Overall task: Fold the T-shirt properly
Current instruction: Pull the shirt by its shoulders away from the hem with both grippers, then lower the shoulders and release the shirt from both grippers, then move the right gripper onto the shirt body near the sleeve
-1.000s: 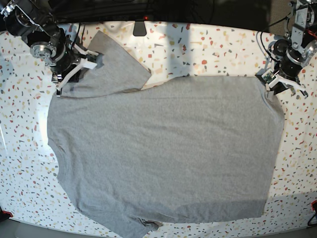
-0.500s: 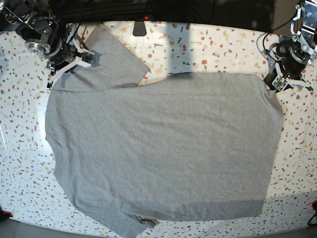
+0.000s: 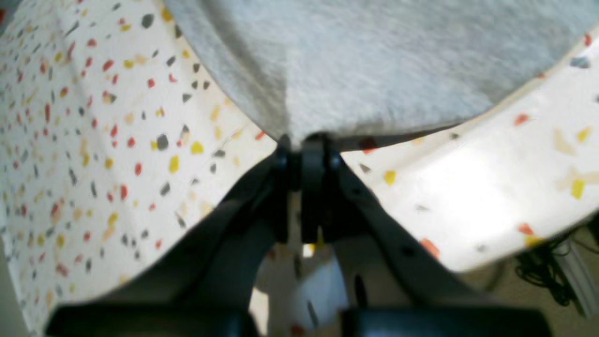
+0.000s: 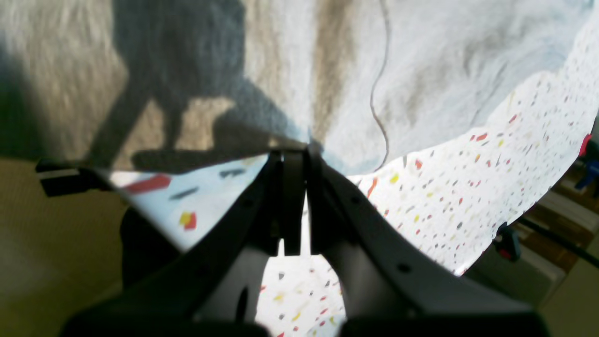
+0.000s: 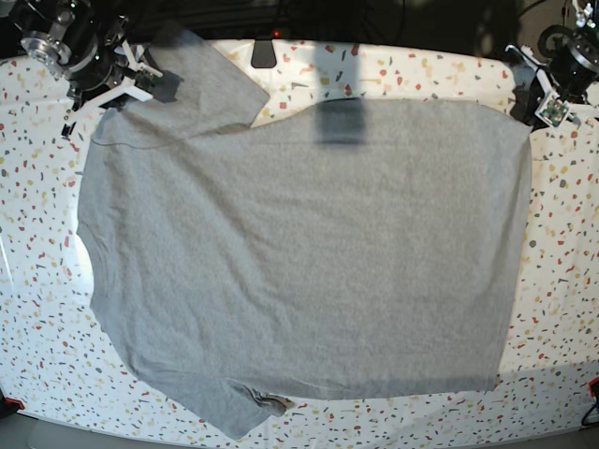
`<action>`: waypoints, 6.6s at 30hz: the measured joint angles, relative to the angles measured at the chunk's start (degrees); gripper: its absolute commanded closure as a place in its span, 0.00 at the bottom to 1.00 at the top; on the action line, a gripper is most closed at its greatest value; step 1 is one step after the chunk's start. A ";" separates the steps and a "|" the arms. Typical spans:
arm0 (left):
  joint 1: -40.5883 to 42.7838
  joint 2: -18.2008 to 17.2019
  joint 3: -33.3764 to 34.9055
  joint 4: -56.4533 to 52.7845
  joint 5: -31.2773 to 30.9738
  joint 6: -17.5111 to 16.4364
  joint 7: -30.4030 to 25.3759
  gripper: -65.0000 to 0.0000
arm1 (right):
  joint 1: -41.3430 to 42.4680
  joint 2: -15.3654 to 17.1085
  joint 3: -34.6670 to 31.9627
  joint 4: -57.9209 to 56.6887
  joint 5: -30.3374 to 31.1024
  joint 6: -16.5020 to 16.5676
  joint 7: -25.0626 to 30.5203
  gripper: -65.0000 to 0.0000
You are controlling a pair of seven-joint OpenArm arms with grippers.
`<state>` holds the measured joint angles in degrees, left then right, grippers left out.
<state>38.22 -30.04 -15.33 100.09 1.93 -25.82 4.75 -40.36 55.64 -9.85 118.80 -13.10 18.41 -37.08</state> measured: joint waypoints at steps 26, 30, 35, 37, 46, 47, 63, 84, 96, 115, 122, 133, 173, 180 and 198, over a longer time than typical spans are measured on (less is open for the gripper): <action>13.31 10.97 -10.99 5.42 0.13 -3.23 -8.68 1.00 | -26.47 -4.22 7.30 10.75 -4.57 -11.89 1.01 1.00; 11.32 10.99 -10.97 5.92 -2.36 1.70 -5.88 1.00 | -23.39 -4.24 7.34 10.73 -1.88 -13.68 2.62 1.00; 8.31 10.99 -11.23 5.88 -2.49 3.58 -3.04 1.00 | -15.54 -4.20 7.26 10.73 3.02 -13.81 5.29 1.00; 6.62 11.02 -11.19 5.88 -2.54 3.39 -1.70 1.00 | -12.48 -4.24 7.26 10.62 6.71 -13.51 6.80 1.00; -1.09 11.15 -11.19 4.74 -2.49 3.34 1.42 1.00 | 0.28 -4.52 7.23 -0.44 13.03 -11.28 11.10 1.00; -2.01 11.13 -11.19 4.74 -2.51 3.32 1.46 1.00 | 1.64 -4.55 7.23 -1.73 13.77 -9.66 11.15 1.00; -11.58 11.19 -11.19 -2.64 -2.47 1.57 5.14 1.00 | 15.19 -7.61 7.08 -17.03 23.80 -1.57 13.94 1.00; -22.36 11.32 -10.82 -14.80 -1.55 -4.15 5.55 1.00 | 26.21 -14.58 7.02 -27.58 23.98 5.05 14.99 1.00; -22.80 11.32 -3.34 -16.11 5.99 -2.54 4.15 1.00 | 26.23 -14.84 7.02 -28.09 23.93 5.62 15.17 1.00; -22.82 10.82 -3.30 -16.11 5.92 7.80 2.93 0.61 | 26.23 -14.84 7.02 -28.13 22.27 5.62 15.30 0.57; -22.80 9.70 -3.39 -16.11 5.77 11.30 5.62 0.61 | 26.23 -13.14 7.02 -28.11 22.34 1.14 16.57 0.57; -15.04 9.09 -3.37 -1.73 -3.06 12.13 5.97 0.61 | 26.08 -9.88 8.37 -18.58 22.25 0.59 11.52 0.57; -5.84 11.82 -3.37 5.40 -4.81 12.15 4.68 0.61 | 6.08 -9.11 -11.15 -0.61 -10.71 5.29 8.04 0.57; -5.84 11.80 -3.37 5.40 -4.79 12.13 4.59 0.61 | 10.67 -9.11 -14.97 -5.79 -14.29 1.95 7.63 0.57; -5.84 11.82 -3.37 5.40 -4.79 12.15 2.78 0.61 | 11.28 -9.16 -15.39 -5.84 -14.40 1.29 6.99 0.65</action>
<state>32.38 -18.22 -18.70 105.49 -2.85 -13.67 7.53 -29.08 46.48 -25.23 112.97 -27.51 19.70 -30.09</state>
